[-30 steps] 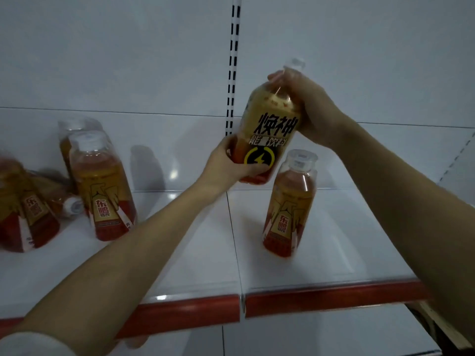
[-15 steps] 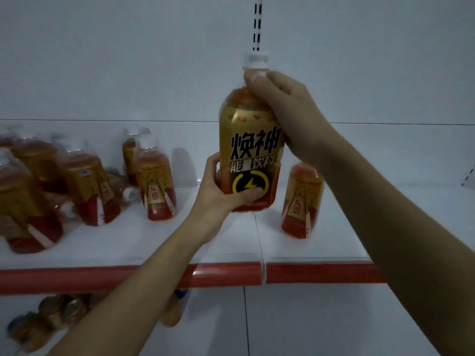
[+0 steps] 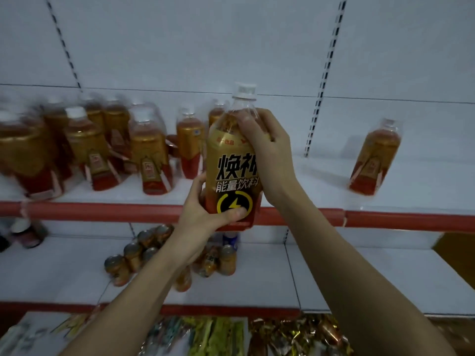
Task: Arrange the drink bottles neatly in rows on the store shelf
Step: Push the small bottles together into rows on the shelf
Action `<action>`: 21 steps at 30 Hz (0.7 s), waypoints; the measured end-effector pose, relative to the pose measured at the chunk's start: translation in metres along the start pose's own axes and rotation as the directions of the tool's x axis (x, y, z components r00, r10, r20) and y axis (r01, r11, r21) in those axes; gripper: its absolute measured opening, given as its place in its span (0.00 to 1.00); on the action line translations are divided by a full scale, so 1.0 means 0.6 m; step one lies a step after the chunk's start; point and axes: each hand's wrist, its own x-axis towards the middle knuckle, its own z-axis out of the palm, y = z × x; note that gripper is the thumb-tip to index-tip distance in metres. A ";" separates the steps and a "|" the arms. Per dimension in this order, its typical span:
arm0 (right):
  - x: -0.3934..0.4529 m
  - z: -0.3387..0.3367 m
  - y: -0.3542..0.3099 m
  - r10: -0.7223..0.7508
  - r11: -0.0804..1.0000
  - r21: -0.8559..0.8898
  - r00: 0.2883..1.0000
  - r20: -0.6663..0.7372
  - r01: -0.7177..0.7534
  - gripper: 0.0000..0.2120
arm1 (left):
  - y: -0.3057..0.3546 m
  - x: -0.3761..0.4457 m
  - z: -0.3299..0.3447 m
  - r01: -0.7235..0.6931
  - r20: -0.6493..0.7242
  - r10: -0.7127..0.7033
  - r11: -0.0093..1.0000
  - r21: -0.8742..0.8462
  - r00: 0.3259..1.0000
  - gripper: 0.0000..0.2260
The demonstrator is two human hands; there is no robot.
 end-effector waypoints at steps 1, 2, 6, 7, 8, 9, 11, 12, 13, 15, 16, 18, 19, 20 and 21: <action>-0.014 0.027 0.001 -0.003 1.000 -0.022 1.000 0.007 0.003 0.15 | 0.003 -0.019 -0.027 0.005 0.003 -0.005 1.000 -0.003 1.000 0.37; -0.026 0.053 0.000 -0.011 0.999 -0.042 1.000 0.021 0.012 0.14 | 0.006 -0.034 -0.052 0.010 0.006 -0.010 1.000 -0.008 1.000 0.37; -0.056 0.143 -0.009 0.000 0.994 -0.111 0.996 0.084 0.009 0.17 | 0.021 -0.075 -0.134 0.036 -0.015 -0.037 0.999 -0.031 0.999 0.38; -0.058 0.163 -0.013 0.006 0.991 -0.133 0.995 0.097 0.007 0.19 | 0.027 -0.080 -0.151 0.039 -0.019 -0.039 0.999 -0.036 0.999 0.38; -0.058 0.182 -0.017 0.013 0.990 -0.143 0.994 0.107 0.002 0.19 | 0.032 -0.082 -0.167 0.041 -0.018 -0.041 0.999 -0.036 0.999 0.38; -0.056 0.199 -0.020 0.023 0.990 -0.142 0.993 0.115 -0.007 0.19 | 0.037 -0.081 -0.184 0.040 -0.014 -0.040 0.999 -0.030 0.999 0.38; -0.048 0.229 -0.024 0.032 0.991 -0.131 0.992 0.125 -0.016 0.16 | 0.045 -0.072 -0.214 0.023 -0.008 -0.023 1.000 -0.008 1.000 0.36; -0.043 0.243 -0.023 0.031 0.992 -0.122 0.992 0.125 -0.016 0.14 | 0.047 -0.065 -0.227 0.015 -0.008 -0.015 1.000 -0.003 1.000 0.36; -0.037 0.255 -0.019 0.026 0.993 -0.114 0.992 0.125 -0.011 0.13 | 0.047 -0.058 -0.242 0.009 -0.012 -0.009 1.000 0.001 1.000 0.35; -0.024 0.281 -0.005 0.013 0.993 -0.115 0.992 0.123 0.001 0.11 | 0.044 -0.044 -0.271 -0.007 -0.018 0.008 1.000 0.015 1.000 0.36; -0.017 0.295 0.004 0.014 0.994 -0.111 0.992 0.125 0.000 0.09 | 0.043 -0.038 -0.286 -0.013 -0.022 0.014 0.999 0.030 1.000 0.36; -0.002 0.329 0.024 0.022 0.996 -0.094 0.989 0.147 -0.008 0.09 | 0.038 -0.026 -0.319 -0.017 -0.044 0.019 0.999 0.049 0.999 0.36; 0.004 0.347 0.032 0.024 0.996 -0.088 0.989 0.148 -0.011 0.11 | 0.037 -0.020 -0.336 -0.006 -0.055 0.009 0.999 0.045 0.998 0.36; 0.010 0.365 0.039 0.023 0.997 -0.082 0.989 0.143 -0.011 0.12 | 0.039 -0.015 -0.354 0.008 -0.067 -0.005 0.999 0.036 0.998 0.38; 0.017 0.384 0.044 0.022 0.997 -0.071 0.989 0.144 -0.012 0.12 | 0.042 -0.008 -0.373 0.019 -0.079 -0.016 0.999 0.027 0.997 0.40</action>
